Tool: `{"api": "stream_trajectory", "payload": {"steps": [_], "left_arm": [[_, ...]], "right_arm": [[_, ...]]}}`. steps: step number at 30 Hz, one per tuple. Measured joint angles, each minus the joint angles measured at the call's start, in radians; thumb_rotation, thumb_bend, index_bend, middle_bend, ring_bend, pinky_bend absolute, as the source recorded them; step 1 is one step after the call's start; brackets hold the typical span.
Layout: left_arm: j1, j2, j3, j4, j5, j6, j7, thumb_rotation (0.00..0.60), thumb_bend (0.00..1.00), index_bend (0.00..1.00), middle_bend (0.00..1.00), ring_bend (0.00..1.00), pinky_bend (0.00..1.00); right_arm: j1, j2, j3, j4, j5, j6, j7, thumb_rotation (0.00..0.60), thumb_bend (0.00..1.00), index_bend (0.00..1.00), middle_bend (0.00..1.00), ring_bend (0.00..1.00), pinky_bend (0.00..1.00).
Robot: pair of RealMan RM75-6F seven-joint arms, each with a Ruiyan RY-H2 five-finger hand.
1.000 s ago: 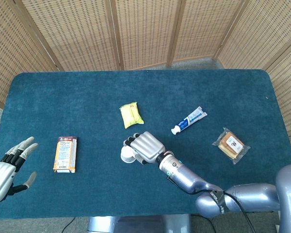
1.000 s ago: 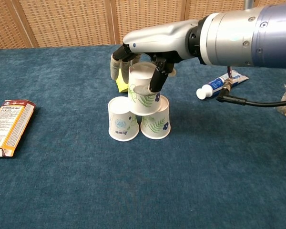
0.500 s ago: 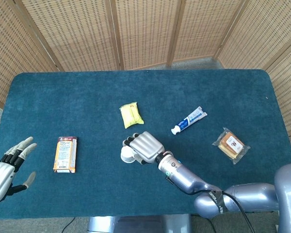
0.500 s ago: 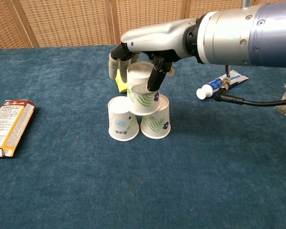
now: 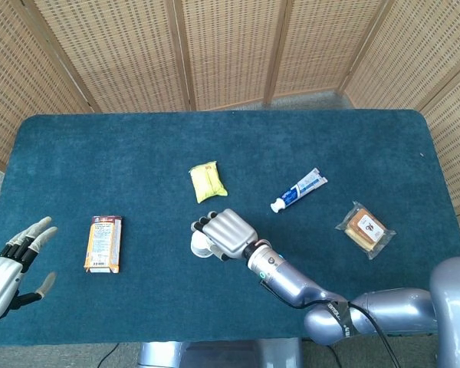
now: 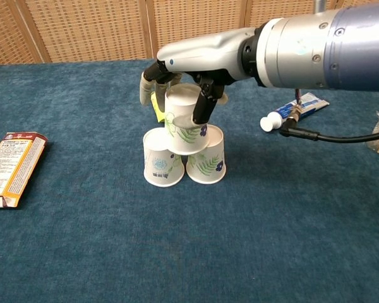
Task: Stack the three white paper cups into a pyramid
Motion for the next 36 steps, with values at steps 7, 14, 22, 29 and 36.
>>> {"api": "stream_trajectory", "payload": {"steps": [7, 14, 22, 29, 36], "left_arm": [[-0.001, -0.001, 0.000, -0.001, 0.004, 0.001, 0.000, 0.600, 0.49, 0.00, 0.00, 0.00, 0.13], [0.000, 0.000, 0.001, 0.001, 0.007, 0.006, -0.002, 0.600, 0.49, 0.00, 0.00, 0.00, 0.13], [-0.001, -0.001, 0.001, 0.003, 0.011, 0.008, -0.006, 0.600, 0.49, 0.00, 0.00, 0.00, 0.13], [-0.002, -0.001, 0.000, 0.003, 0.011, 0.009, -0.006, 0.600, 0.49, 0.00, 0.00, 0.00, 0.13], [-0.001, -0.001, 0.000, 0.002, 0.013, 0.011, -0.007, 0.600, 0.49, 0.00, 0.00, 0.00, 0.13]], "right_arm": [[0.001, 0.015, -0.005, -0.011, -0.003, -0.002, 0.002, 0.600, 0.45, 0.12, 0.27, 0.23, 0.62], [0.004, 0.026, -0.011, -0.018, -0.003, -0.010, 0.001, 0.600, 0.45, 0.09, 0.26, 0.22, 0.51], [0.008, 0.034, -0.019, -0.023, 0.002, -0.012, -0.004, 0.600, 0.45, 0.00, 0.22, 0.15, 0.34], [0.014, 0.042, -0.024, -0.029, 0.009, -0.018, -0.006, 0.600, 0.45, 0.00, 0.17, 0.11, 0.29], [0.020, 0.049, -0.028, -0.034, 0.019, -0.021, -0.007, 0.600, 0.45, 0.00, 0.11, 0.05, 0.26]]}}
